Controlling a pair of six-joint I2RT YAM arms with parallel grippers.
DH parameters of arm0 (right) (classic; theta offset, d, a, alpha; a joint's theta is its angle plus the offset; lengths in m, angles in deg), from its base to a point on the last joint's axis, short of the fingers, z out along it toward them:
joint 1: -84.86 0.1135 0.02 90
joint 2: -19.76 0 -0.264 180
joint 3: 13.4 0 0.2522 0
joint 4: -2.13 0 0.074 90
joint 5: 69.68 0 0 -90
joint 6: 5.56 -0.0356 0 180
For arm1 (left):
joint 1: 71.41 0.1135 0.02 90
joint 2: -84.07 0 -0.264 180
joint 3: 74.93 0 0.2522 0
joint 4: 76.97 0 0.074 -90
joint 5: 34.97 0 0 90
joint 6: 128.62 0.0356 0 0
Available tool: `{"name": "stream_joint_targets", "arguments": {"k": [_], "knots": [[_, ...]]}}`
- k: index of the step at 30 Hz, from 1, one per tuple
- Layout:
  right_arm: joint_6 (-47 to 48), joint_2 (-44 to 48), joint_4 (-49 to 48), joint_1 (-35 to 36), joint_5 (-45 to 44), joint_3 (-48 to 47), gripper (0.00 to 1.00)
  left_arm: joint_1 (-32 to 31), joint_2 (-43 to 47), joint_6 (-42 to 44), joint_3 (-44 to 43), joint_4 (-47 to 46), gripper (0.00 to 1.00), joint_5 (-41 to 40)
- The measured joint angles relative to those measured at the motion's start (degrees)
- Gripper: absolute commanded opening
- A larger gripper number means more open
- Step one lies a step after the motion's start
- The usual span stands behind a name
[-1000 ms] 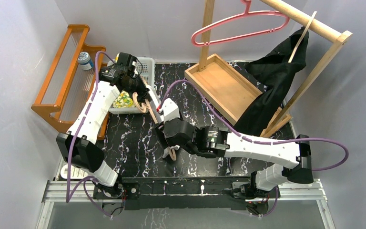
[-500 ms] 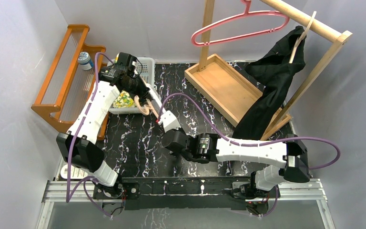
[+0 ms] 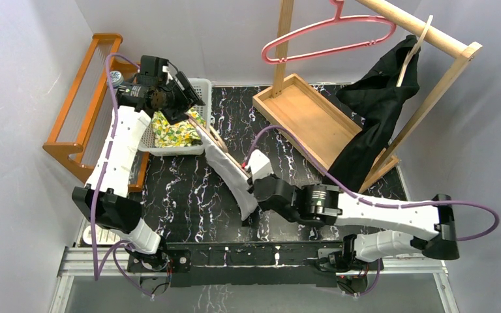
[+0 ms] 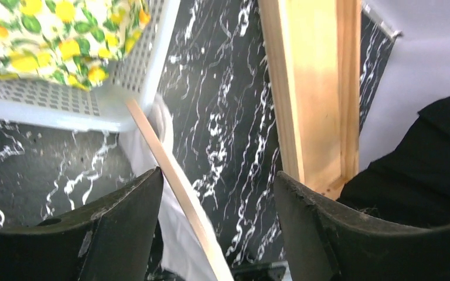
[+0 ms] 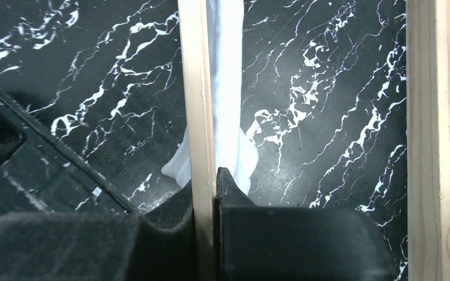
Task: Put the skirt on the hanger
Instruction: Place the hanger at the clothesline.
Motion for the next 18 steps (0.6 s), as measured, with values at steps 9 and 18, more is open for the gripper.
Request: {"name": "stream_joint_targets", "arguments": {"k": [9, 18], "knots": [[-7.61, 6.64, 12.74, 0.2, 2.67, -3.1, 0.0, 0.42, 2.97, 5.84, -3.48, -3.43, 0.74, -8.83], [-18.58, -0.28, 28.41, -0.79, -1.09, -16.13, 0.0, 0.5, 10.12, 8.83, 1.86, -4.96, 0.74, -10.95]]}}
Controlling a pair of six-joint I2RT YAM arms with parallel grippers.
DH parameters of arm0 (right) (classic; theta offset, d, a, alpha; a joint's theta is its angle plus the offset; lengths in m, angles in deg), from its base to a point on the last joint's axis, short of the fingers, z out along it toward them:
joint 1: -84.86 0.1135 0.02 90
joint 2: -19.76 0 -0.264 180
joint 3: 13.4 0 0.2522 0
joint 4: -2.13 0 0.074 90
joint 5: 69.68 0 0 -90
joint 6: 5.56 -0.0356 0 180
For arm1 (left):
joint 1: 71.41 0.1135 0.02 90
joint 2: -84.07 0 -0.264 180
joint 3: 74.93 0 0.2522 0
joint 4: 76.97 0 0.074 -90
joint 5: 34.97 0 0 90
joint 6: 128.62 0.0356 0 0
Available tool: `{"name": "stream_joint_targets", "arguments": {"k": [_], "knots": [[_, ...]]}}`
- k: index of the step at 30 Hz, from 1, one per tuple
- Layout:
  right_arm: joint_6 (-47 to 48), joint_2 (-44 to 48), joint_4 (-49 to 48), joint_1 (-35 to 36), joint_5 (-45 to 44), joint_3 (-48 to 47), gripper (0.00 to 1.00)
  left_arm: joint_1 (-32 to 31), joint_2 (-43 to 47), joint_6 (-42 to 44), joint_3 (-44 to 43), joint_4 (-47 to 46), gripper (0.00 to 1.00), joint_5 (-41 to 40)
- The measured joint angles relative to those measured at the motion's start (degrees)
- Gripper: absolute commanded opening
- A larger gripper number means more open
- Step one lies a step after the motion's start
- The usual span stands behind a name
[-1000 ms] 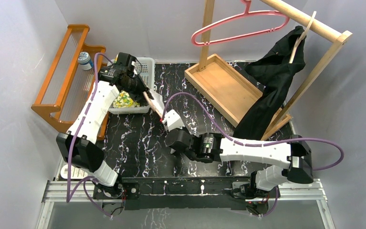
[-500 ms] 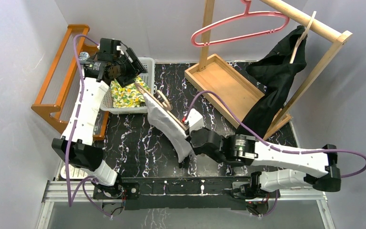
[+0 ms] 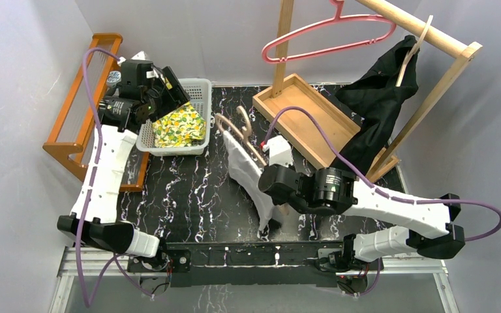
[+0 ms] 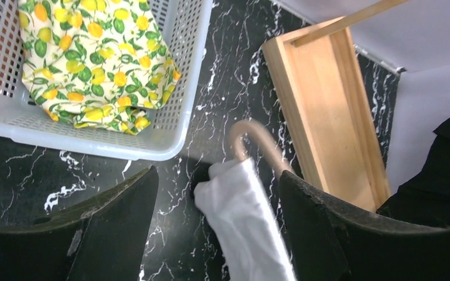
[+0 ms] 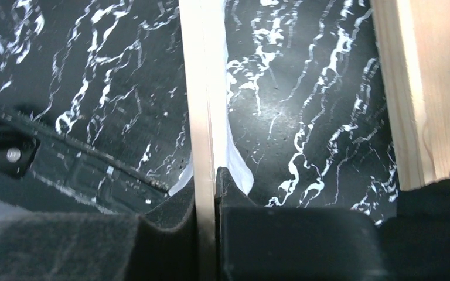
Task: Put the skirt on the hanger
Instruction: Place the hanger at the clothesline.
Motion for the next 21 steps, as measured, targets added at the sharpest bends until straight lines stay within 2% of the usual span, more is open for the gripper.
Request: {"name": "stream_joint_targets", "arguments": {"k": [11, 21], "knots": [[-16.55, -2.47, 12.24, -6.93, -13.11, -8.5, 0.0, 0.0, -1.57, 0.66, 6.1, -0.26, 0.74, 3.02], [-23.21, -2.62, 18.8, -8.39, -22.12, -14.05, 0.0, 0.0, -1.79, 2.91, 12.09, -2.34, 0.75, 3.08]]}}
